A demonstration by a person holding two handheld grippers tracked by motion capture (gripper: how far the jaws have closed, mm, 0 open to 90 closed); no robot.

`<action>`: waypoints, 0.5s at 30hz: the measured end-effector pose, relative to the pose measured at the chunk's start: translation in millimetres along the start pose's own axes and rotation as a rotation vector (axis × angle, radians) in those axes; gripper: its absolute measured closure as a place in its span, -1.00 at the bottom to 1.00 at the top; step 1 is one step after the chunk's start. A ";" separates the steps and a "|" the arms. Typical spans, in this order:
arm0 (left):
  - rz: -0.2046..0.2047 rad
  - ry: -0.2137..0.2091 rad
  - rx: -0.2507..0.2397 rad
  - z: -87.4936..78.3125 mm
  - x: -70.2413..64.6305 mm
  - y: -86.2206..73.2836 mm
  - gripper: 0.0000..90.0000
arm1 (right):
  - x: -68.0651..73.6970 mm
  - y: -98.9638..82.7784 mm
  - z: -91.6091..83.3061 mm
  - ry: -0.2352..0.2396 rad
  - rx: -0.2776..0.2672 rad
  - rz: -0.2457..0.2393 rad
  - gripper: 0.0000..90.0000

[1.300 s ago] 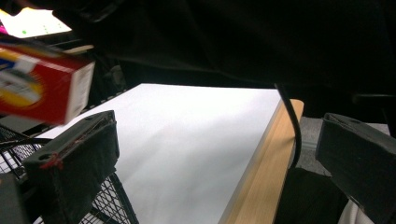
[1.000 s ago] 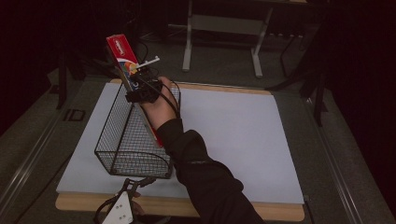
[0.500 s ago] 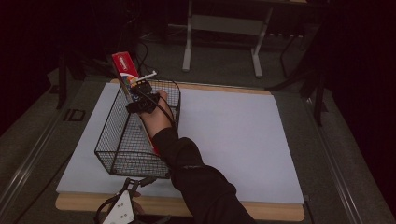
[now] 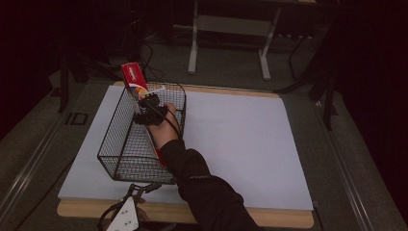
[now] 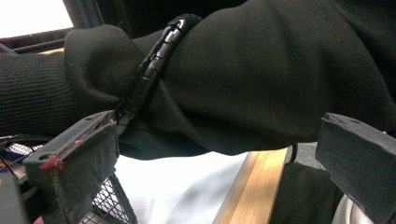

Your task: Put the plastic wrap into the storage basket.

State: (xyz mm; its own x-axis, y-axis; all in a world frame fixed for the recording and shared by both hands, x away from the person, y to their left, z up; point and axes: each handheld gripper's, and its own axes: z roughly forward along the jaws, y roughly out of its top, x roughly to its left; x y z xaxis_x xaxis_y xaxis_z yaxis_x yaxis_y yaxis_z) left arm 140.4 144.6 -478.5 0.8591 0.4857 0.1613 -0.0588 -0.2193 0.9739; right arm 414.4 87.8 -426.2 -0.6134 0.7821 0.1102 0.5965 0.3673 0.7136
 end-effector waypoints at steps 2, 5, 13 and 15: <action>-0.001 -0.001 0.001 0.6 0.0 0.0 -1.00 | -1.1 -3.8 3.6 -0.003 0.017 0.017 -0.12; 0.003 0.000 0.001 0.6 -0.9 0.0 -1.00 | -4.1 -9.8 8.1 -0.004 0.026 0.035 -0.13; 0.003 -0.001 0.005 1.6 -0.7 -0.1 -1.00 | -5.9 -19.6 15.0 -0.010 0.023 0.010 -0.15; 0.006 -0.001 0.006 1.7 -1.0 -0.2 -1.00 | -7.6 -21.3 16.9 0.004 0.035 0.023 -0.16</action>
State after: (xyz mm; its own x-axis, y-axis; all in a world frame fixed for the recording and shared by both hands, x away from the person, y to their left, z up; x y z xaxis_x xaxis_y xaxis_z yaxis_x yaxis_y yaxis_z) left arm 140.4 142.7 -479.2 0.8594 0.4834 0.1668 -0.0607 -0.2273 0.9719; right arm 415.0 82.6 -453.9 -0.6010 0.7887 0.1293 0.6285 0.3665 0.6861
